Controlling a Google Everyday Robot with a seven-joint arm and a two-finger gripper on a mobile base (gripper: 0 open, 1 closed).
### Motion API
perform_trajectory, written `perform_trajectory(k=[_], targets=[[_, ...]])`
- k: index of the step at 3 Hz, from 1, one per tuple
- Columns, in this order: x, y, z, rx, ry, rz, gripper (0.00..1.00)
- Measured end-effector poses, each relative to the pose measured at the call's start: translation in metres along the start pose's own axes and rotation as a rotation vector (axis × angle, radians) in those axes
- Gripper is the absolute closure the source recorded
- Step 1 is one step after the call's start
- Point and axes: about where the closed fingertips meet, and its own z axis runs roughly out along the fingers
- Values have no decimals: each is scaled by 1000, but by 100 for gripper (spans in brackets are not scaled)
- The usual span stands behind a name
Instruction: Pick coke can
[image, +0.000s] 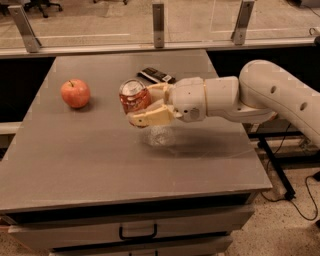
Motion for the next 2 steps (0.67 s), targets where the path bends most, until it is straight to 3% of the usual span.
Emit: perform_trajectory(k=[1,2], targets=[[-36,-11,-15,34,-56,-85,100],[-38,-13,-16,37,-58,-92,100]])
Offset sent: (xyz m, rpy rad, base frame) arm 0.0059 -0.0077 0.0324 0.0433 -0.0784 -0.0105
